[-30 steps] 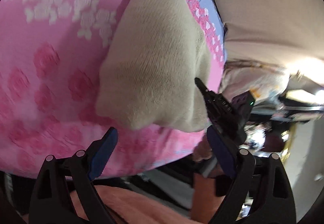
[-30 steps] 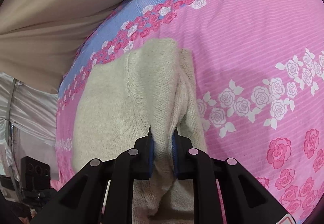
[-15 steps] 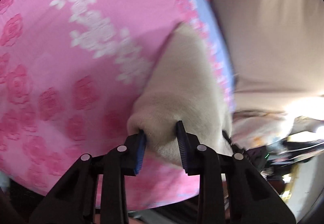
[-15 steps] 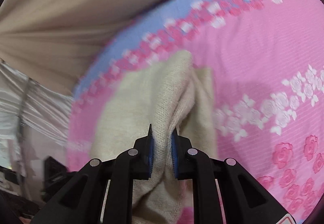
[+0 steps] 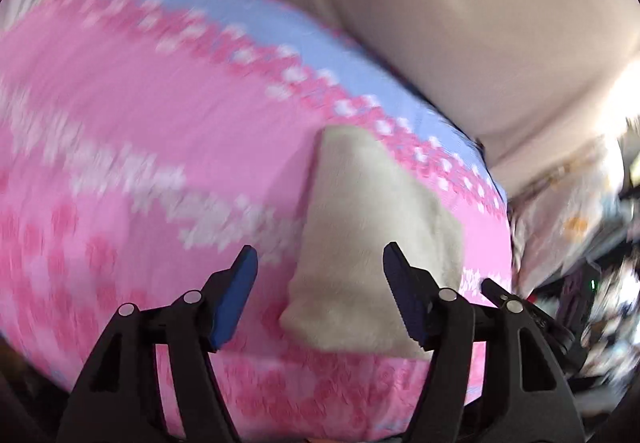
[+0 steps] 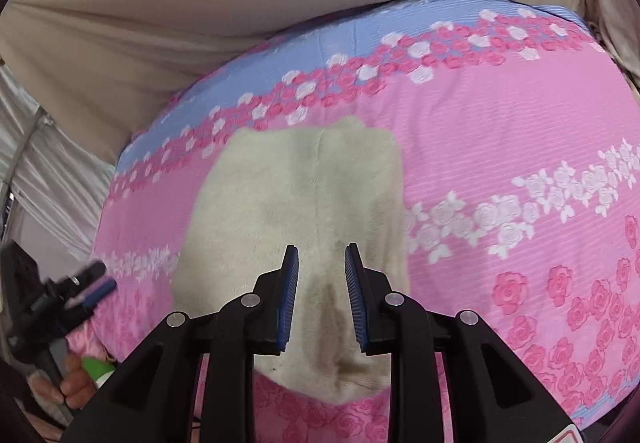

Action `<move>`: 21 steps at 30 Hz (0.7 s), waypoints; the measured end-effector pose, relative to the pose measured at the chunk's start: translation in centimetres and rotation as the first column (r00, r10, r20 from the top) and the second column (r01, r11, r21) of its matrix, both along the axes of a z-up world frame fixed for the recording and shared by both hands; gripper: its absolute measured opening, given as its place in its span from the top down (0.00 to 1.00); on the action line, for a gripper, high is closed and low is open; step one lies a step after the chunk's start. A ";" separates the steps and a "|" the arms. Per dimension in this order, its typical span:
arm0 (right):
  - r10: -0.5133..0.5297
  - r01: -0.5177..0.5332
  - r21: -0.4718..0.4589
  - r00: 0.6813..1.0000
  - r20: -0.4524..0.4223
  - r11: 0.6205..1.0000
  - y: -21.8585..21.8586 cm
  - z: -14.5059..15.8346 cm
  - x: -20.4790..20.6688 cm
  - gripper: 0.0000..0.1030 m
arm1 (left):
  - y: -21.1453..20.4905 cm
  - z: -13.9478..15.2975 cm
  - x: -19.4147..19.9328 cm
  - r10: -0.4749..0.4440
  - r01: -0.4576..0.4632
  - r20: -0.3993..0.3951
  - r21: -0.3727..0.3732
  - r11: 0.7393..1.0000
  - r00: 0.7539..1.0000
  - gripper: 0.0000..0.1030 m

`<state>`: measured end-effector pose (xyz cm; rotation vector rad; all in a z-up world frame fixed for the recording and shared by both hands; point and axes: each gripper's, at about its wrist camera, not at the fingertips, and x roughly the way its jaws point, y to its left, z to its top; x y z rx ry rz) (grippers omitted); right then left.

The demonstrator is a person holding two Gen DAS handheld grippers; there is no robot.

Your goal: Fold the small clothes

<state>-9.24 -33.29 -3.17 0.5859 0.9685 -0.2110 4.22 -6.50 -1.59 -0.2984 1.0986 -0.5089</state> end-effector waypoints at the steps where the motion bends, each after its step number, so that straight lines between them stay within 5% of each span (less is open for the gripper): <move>1: -0.008 0.008 0.011 1.000 -0.001 1.000 -0.1 -0.4 0.9 0.83 | -1.8 0.2 0.1 -0.064 0.063 0.033 0.037 0.997 0.997 0.39; 4: 0.017 -0.018 0.036 1.000 0.026 0.999 -0.2 -0.2 4.3 0.87 | -6.1 0.1 0.0 -0.196 0.188 0.084 0.092 0.978 0.977 0.39; 6: 0.058 -0.058 -0.027 0.998 -0.019 0.998 -0.1 -1.3 7.1 0.87 | -8.9 -1.5 -0.5 -0.252 0.239 0.087 0.138 0.961 0.964 0.37; 8: 0.051 -0.070 -0.118 0.986 -0.160 0.990 -1.0 -5.0 9.9 0.87 | -10.4 -4.7 0.1 -0.250 0.240 0.019 0.228 0.944 0.968 0.37; 9: 0.041 -0.062 -0.093 0.977 -0.207 0.994 -2.2 -7.6 10.9 0.92 | -10.9 -6.7 0.6 -0.240 0.240 -0.031 0.262 0.935 0.970 0.34; 11: 0.019 -0.021 -0.007 0.991 -0.133 1.000 -3.9 -8.1 10.9 0.93 | -10.8 -10.0 1.5 -0.185 0.212 -0.116 0.298 0.931 0.976 0.26; 15: -0.002 0.001 -0.023 0.998 -0.058 1.000 -2.7 -3.4 8.1 0.91 | -9.8 -10.3 2.4 -0.125 0.165 -0.168 0.251 0.954 0.978 0.19; 18: -0.001 0.001 -0.050 1.000 -0.006 0.999 -0.2 -0.2 2.5 0.89 | -9.3 -8.5 1.7 -0.153 0.179 -0.117 0.258 0.949 0.981 0.20; 21: 0.001 -0.001 0.032 1.000 0.000 0.999 1.9 0.0 -2.5 0.84 | -8.5 -6.1 0.5 -0.177 0.180 -0.036 0.274 0.945 0.984 0.20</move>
